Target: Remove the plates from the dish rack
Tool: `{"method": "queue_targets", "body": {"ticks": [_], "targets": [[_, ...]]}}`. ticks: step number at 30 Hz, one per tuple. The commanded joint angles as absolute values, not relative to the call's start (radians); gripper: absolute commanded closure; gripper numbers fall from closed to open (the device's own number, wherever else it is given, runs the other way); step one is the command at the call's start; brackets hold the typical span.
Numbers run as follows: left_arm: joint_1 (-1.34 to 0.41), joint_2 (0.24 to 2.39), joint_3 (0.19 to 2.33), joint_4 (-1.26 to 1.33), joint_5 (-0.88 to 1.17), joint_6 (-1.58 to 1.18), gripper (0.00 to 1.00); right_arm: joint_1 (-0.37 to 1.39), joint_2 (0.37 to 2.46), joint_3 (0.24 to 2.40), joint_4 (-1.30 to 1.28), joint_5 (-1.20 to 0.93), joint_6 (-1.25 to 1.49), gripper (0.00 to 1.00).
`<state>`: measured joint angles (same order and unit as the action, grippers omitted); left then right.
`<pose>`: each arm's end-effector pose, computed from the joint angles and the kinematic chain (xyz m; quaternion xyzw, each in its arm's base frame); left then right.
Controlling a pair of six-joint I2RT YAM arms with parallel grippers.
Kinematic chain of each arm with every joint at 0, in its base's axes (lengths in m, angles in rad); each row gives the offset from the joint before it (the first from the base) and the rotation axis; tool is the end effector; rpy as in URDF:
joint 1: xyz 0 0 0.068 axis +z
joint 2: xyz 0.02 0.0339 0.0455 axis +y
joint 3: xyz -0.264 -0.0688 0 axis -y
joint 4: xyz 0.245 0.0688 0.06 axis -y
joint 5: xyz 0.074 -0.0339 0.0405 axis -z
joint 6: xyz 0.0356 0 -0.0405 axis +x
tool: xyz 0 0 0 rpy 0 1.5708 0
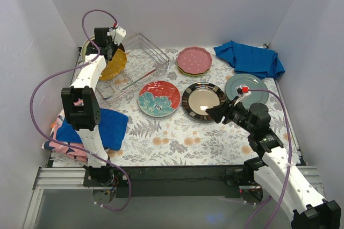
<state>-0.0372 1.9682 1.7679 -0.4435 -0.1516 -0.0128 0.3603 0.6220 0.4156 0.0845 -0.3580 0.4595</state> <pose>0.4614 -0.0118 0.3014 -0.0230 0.8923 0.0566 0.4473 0.1492 0.0695 0.2628 -0.0813 0.7418 0.3822 0.5450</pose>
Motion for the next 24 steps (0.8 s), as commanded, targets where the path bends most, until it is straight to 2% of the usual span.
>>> {"method": "queue_targets", "body": {"ticks": [1,6,9,10,11,12,13,15,17,24], "targets": [[-0.081,1.994,1.776,-0.505,-0.069,0.000,1.00,0.362,0.630,0.431,0.130,-0.344,0.440,0.41],[-0.083,1.999,1.778,-0.463,-0.126,0.084,1.00,0.362,0.652,0.430,0.149,-0.344,0.451,0.41],[-0.083,1.983,1.755,-0.448,-0.069,0.104,0.98,0.362,0.673,0.430,0.155,-0.350,0.451,0.41],[-0.081,1.974,1.740,-0.436,-0.049,0.112,0.89,0.362,0.681,0.430,0.155,-0.348,0.448,0.42],[-0.081,1.956,1.727,-0.434,-0.002,0.121,0.72,0.362,0.683,0.428,0.153,-0.344,0.445,0.42],[-0.081,1.945,1.714,-0.431,0.044,0.145,0.64,0.362,0.686,0.423,0.153,-0.341,0.445,0.42],[-0.083,1.933,1.672,-0.405,0.073,0.153,0.61,0.361,0.689,0.422,0.155,-0.339,0.443,0.42],[-0.084,1.885,1.626,-0.371,0.138,0.175,0.60,0.362,0.693,0.423,0.159,-0.334,0.445,0.42],[-0.086,1.849,1.563,-0.315,0.146,0.233,0.64,0.362,0.706,0.429,0.166,-0.340,0.446,0.42],[-0.098,1.867,1.519,-0.298,0.057,0.350,0.71,0.362,0.742,0.431,0.176,-0.342,0.446,0.42]]}}
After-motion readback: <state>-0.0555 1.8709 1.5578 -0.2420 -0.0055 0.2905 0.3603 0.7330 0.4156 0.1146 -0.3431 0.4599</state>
